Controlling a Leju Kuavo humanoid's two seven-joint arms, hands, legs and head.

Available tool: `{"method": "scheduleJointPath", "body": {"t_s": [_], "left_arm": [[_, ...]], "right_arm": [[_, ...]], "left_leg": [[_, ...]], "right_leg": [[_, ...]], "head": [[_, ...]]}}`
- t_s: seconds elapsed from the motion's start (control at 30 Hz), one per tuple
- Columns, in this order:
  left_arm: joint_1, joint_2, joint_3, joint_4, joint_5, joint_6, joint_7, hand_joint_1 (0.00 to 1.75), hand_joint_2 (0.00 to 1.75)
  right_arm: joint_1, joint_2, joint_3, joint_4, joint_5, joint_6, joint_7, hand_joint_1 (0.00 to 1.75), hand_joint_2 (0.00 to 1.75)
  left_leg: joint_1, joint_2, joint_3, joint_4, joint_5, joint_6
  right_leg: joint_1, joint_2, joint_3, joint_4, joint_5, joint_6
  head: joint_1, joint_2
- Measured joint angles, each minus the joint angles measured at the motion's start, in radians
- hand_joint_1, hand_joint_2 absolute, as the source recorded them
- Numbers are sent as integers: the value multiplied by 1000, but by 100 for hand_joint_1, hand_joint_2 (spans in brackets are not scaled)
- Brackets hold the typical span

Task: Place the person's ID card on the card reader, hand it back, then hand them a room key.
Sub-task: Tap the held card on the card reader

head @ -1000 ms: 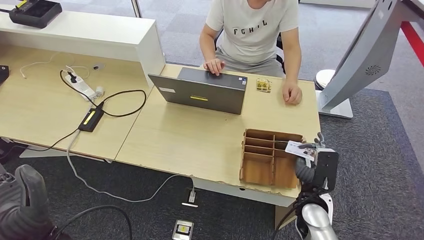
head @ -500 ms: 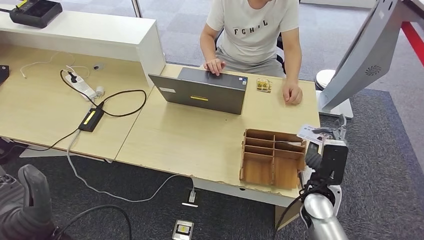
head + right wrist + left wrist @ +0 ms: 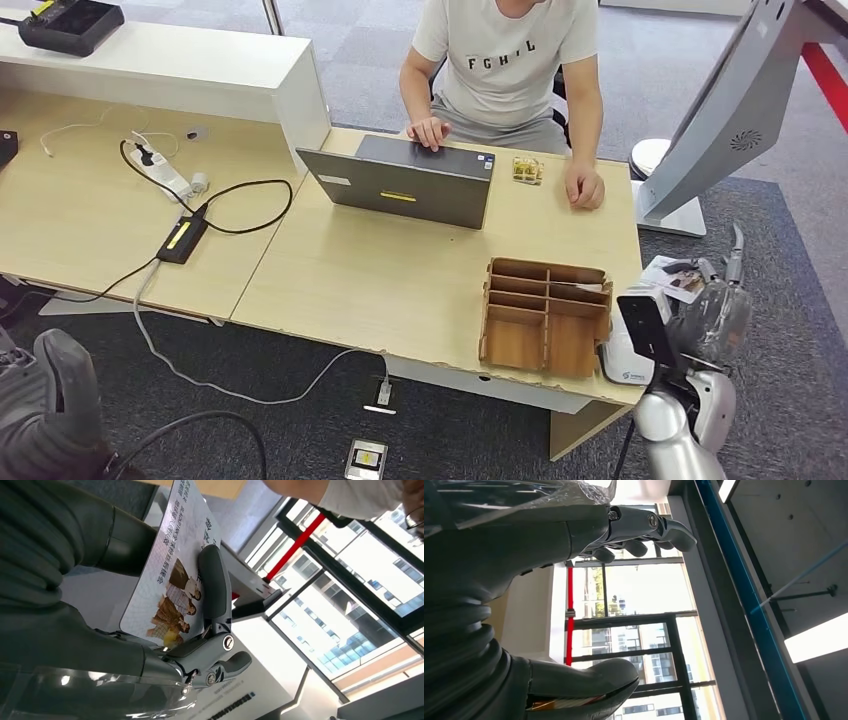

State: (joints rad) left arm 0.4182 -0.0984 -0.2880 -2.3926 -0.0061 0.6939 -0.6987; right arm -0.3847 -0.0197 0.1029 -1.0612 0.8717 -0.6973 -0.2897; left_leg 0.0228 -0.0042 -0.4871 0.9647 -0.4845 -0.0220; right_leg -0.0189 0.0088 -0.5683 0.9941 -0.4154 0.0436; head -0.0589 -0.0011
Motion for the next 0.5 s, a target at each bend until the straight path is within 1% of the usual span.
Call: {"method": "scheduleJointPath", "body": {"t_s": [0.1,0.17,0.37,0.5], "left_arm": [[0,0,0,0,3,0,0,14,175],[0,0,0,0,3,0,0,14,175],[0,0,0,0,3,0,0,14,175],[-1,0,0,0,8,0,0,14,175]], "right_arm": [[4,17,-99,3,70,0,2,175,175],[5,24,-150,8,94,0,9,175,175],[10,25,-222,38,99,0,32,175,175],[12,25,-241,86,122,0,74,175,175]], "left_leg": [[0,0,0,0,0,0],[0,0,0,0,0,0],[0,0,0,0,0,0],[0,0,0,0,0,0]], "right_leg": [[0,0,0,0,0,0],[0,0,0,0,0,0],[0,0,0,0,0,0],[0,0,0,0,0,0]], "head": [[0,0],[0,0],[0,0],[0,0]]}}
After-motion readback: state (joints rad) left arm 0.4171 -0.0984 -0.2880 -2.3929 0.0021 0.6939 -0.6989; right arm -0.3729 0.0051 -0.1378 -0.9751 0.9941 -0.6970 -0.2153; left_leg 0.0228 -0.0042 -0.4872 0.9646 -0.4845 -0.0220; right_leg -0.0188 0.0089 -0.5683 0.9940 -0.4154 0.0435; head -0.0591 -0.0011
